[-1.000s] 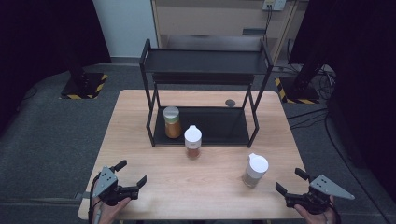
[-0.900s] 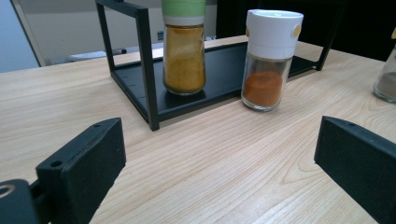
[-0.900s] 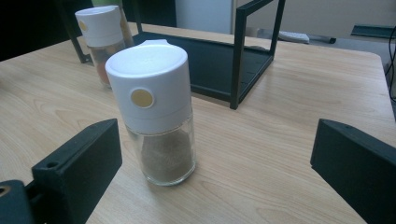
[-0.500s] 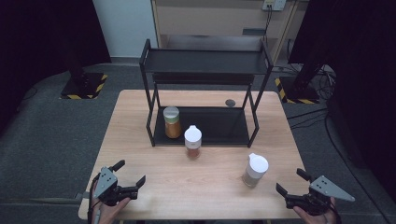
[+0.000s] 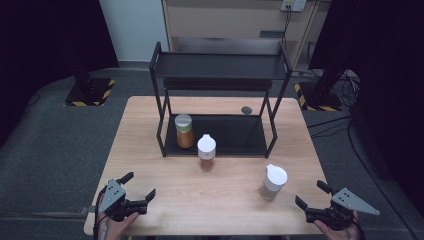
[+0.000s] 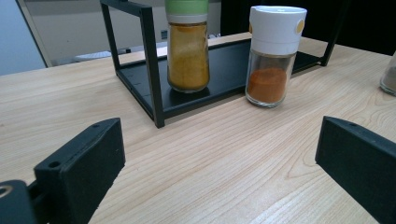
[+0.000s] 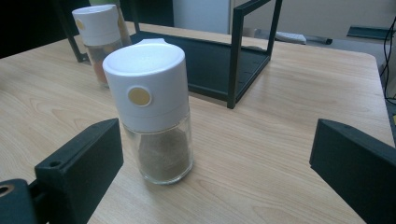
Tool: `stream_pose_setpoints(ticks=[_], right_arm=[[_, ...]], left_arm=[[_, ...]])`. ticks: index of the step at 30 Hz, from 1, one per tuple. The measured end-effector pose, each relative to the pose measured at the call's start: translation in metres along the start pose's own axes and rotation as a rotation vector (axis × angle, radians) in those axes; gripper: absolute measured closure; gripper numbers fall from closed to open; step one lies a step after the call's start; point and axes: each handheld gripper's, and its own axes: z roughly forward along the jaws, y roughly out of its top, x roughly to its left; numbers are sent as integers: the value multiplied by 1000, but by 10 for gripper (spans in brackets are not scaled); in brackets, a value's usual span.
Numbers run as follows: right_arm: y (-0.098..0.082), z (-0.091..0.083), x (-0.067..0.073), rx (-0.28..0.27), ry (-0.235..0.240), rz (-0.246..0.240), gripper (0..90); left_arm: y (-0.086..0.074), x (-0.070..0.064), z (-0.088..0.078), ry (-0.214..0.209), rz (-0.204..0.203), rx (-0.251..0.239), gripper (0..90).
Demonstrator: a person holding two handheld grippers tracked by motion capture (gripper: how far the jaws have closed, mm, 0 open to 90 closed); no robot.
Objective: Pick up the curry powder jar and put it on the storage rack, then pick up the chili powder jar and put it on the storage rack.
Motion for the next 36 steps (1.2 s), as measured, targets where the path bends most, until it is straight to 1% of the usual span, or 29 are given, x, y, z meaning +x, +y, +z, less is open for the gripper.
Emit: stream_pose_setpoints(ticks=[10, 13, 16, 20, 22, 25, 29, 34, 36], right_arm=[[0, -1, 0, -3, -3, 6, 36], [1, -3, 3, -18, -12, -1, 41], [2, -4, 3, -17, -13, 1, 41], [2, -5, 3, -21, -20, 12, 41], [3, -6, 3, -26, -15, 19, 43], [6, -5, 4, -33, -11, 18, 42], [13, -2, 6, -27, -4, 19, 41], [22, -3, 11, -32, -1, 19, 41], [27, -3, 10, -44, 16, 32, 41]], left_arm=[[0, 0, 1, -9, 1, 5, 0], [0, 1, 1, -13, -4, 6, 0], [1, 1, 1, -17, -5, 8, 0], [1, 1, 1, -19, -7, 9, 0], [1, 1, 1, -18, -7, 11, 0], [0, 2, 1, -19, -9, 7, 0], [0, 3, 1, -25, -18, 8, 0], [-1, 4, 1, -27, -23, 6, 0], [-1, 4, 1, -29, -24, 7, 0]])
